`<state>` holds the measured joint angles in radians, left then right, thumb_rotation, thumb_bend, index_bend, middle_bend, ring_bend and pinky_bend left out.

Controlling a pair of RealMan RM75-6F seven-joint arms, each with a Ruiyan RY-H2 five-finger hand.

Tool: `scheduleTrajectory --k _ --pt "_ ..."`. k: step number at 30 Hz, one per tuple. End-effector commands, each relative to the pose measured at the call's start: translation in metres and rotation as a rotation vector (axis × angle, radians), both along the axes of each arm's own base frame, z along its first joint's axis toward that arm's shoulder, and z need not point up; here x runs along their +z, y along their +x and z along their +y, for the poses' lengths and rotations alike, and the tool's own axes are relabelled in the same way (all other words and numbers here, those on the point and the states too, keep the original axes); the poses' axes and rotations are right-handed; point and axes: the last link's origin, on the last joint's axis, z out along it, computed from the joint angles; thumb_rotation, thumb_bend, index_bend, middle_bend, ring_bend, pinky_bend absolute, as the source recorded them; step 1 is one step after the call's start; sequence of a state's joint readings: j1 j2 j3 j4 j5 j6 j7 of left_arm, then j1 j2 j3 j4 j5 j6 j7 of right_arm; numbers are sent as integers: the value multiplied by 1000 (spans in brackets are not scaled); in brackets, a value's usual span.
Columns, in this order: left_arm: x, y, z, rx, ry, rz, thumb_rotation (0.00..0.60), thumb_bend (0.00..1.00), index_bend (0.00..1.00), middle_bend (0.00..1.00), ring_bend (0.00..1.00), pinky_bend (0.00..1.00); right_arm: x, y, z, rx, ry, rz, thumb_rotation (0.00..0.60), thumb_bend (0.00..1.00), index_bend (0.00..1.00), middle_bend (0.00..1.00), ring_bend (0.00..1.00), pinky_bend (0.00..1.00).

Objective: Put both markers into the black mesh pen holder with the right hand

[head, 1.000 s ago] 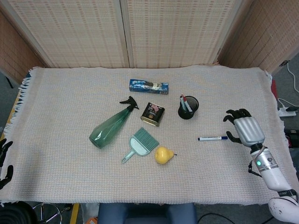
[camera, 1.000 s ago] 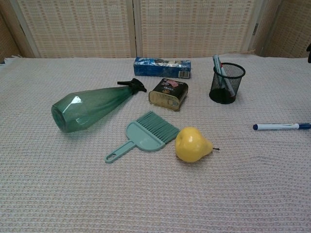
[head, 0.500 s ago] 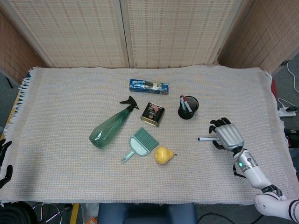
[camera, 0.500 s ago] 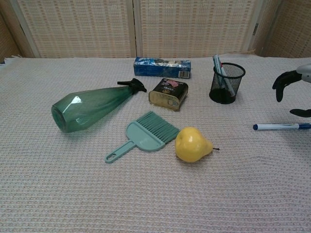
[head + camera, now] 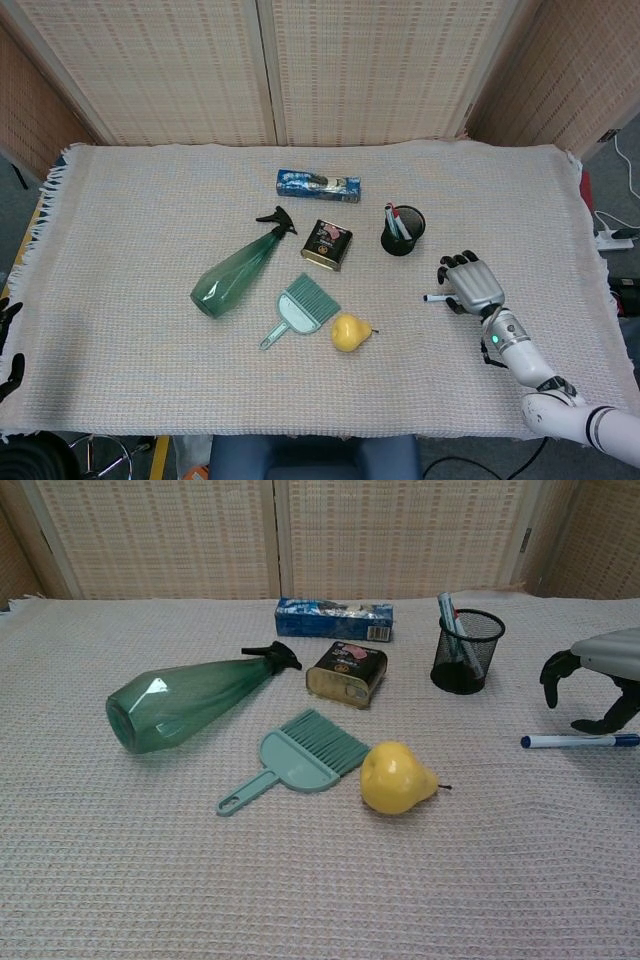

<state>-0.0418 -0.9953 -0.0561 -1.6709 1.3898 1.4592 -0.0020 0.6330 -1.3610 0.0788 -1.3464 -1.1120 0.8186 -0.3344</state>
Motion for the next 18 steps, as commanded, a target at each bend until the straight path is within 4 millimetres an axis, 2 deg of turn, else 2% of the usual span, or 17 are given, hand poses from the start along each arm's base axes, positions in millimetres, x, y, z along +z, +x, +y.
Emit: scheduleTrajectory --k 1,18 --pt "0 0 0 1 -1 0 600 506 102 0 0 98 -4 -1 -2 -4 10 7 600 274 414 183 190 135" --pt "1 -1 1 5 6 1 600 507 102 0 0 98 -25 -3 -13 -45 54 28 600 275 402 183 190 135"
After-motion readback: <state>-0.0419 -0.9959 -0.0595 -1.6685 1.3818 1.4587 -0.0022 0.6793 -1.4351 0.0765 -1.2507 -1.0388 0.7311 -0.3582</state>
